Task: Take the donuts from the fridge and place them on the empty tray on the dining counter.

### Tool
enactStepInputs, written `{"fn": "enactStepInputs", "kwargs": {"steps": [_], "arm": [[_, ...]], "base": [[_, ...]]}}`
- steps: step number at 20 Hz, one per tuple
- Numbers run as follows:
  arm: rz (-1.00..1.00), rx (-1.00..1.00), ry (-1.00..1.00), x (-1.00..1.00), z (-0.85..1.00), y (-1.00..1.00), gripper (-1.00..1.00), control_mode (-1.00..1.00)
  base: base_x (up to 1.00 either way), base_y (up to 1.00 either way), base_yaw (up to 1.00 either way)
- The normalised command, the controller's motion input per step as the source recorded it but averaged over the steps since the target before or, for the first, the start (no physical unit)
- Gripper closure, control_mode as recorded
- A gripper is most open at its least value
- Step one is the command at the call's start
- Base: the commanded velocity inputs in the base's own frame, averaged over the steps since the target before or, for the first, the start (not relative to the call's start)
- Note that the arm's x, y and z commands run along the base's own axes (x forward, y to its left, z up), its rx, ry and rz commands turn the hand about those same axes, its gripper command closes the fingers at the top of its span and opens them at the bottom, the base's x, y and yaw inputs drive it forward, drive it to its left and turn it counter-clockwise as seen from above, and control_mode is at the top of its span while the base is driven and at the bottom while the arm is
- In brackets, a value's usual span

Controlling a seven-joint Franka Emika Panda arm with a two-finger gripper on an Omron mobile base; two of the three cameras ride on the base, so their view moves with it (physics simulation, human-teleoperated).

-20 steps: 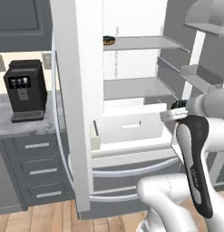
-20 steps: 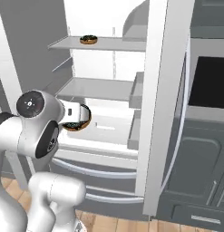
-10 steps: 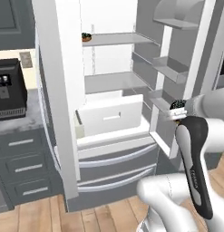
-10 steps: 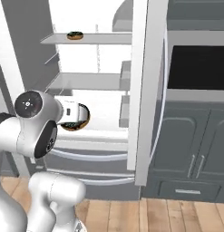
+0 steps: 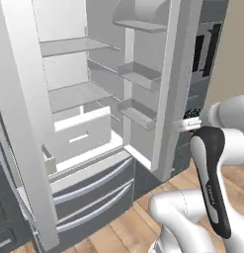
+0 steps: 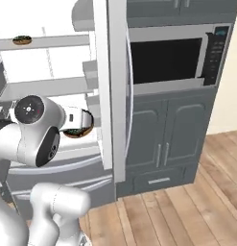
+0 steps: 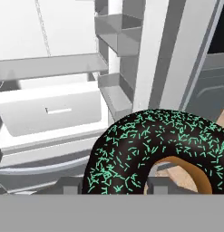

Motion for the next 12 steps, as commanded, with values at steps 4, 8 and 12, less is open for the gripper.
{"fn": "enactStepInputs", "kwargs": {"steps": [4, 8, 12], "arm": [[0.0, 0.0, 0.0, 0.0, 0.0, 0.0, 1.0, 1.0], [0.0, 0.0, 0.0, 0.0, 0.0, 0.0, 1.0, 1.0], [0.0, 0.0, 0.0, 0.0, 0.0, 0.0, 1.0, 1.0]], "base": [[-0.07, 0.0, -0.66], [-0.05, 0.0, -0.68], [-0.01, 0.0, -0.67]]}}
